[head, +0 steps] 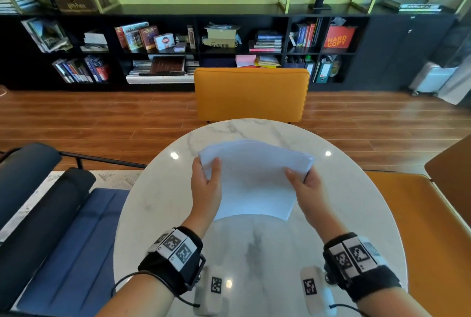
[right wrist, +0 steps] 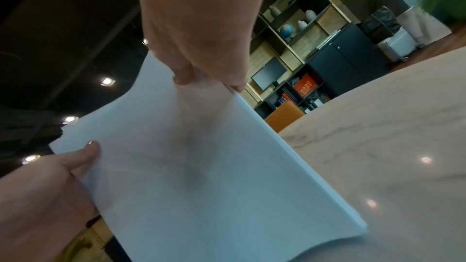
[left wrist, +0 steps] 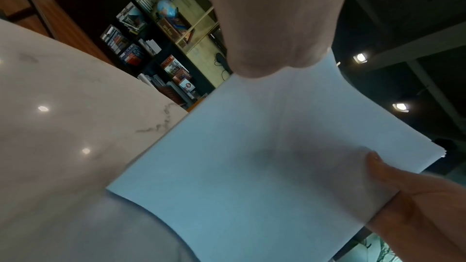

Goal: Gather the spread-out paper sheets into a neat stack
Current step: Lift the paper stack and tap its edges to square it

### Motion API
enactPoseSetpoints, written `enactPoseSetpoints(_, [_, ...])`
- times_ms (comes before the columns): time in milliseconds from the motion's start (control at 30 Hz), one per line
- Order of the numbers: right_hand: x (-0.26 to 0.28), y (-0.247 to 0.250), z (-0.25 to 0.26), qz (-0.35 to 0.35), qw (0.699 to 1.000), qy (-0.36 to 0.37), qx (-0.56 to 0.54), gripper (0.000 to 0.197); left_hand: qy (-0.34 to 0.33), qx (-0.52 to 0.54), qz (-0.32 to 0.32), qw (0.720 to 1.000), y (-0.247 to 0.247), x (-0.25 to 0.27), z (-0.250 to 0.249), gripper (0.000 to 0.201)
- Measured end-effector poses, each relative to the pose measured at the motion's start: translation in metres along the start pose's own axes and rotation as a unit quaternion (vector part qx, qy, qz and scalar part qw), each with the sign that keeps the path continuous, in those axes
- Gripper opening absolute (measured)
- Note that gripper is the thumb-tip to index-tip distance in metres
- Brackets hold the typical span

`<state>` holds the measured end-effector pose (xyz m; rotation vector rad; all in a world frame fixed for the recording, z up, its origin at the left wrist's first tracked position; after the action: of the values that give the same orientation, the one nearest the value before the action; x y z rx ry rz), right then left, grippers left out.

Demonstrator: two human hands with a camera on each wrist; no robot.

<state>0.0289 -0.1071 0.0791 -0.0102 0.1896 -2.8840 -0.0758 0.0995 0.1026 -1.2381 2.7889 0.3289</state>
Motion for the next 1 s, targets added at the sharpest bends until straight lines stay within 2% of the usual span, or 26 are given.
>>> enactPoseSetpoints(167, [0.001, -0.007, 0.017, 0.010, 0.999, 0.023, -0.032, 0.030, -0.020, 0.013, -0.030, 0.999, 0.005, -0.002, -0.006, 0.035])
enactPoseSetpoints(233, [0.004, -0.006, 0.009, 0.021, 0.999, 0.004, -0.043, 0.037, 0.009, 0.013, 0.011, 1.000, 0.001, -0.002, 0.006, 0.037])
enactPoseSetpoints(333, [0.007, -0.005, -0.019, 0.027, 0.998, -0.055, -0.001, 0.045, 0.078, 0.000, 0.094, 0.993, -0.009, 0.005, 0.026, 0.046])
enactPoseSetpoints(400, [0.009, -0.003, -0.027, 0.023, 0.997, -0.069, 0.019, 0.043, 0.064, -0.005, 0.091, 0.994, -0.008, 0.007, 0.026, 0.044])
enactPoseSetpoints(500, [0.010, 0.002, -0.016, 0.017, 0.999, -0.047, -0.002, 0.040, 0.012, 0.019, 0.032, 0.999, 0.006, 0.002, 0.011, 0.026])
enactPoseSetpoints(600, [0.010, 0.005, 0.005, 0.016, 1.000, 0.001, -0.021, 0.043, -0.047, -0.008, 0.019, 0.999, 0.013, -0.007, -0.003, 0.030])
enactPoseSetpoints(633, [0.009, 0.004, 0.008, 0.017, 1.000, 0.010, -0.018, 0.042, -0.051, -0.016, 0.033, 0.998, 0.010, -0.009, -0.004, 0.034])
enactPoseSetpoints(700, [0.009, -0.003, 0.010, 0.017, 1.000, 0.014, -0.002, 0.040, -0.046, -0.014, 0.057, 0.997, 0.002, -0.008, -0.006, 0.030])
enactPoseSetpoints(833, [0.008, -0.004, 0.012, -0.008, 0.999, 0.027, 0.018, 0.033, -0.068, -0.014, 0.035, 0.997, 0.004, -0.004, -0.003, 0.017])
enactPoseSetpoints(933, [0.010, -0.001, 0.008, -0.020, 0.999, 0.018, 0.018, 0.041, -0.025, -0.035, 0.069, 0.997, 0.003, -0.001, 0.012, 0.026])
enactPoseSetpoints(1000, [0.012, -0.003, -0.001, -0.011, 1.000, -0.008, 0.026, 0.035, 0.003, -0.033, 0.106, 0.994, -0.001, 0.004, 0.021, 0.020])
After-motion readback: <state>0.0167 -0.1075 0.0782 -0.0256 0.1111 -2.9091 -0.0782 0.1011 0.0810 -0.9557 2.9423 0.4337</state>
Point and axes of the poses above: each hand's wrist, its own x-axis away from the middle knuckle, its own y-axis out of the back of the hand, z = x × y, the point moved 5 cm from there along -x, towards the middle knuckle, and after that the axes turned 9 degrees about -x, right-handed, at the moved point
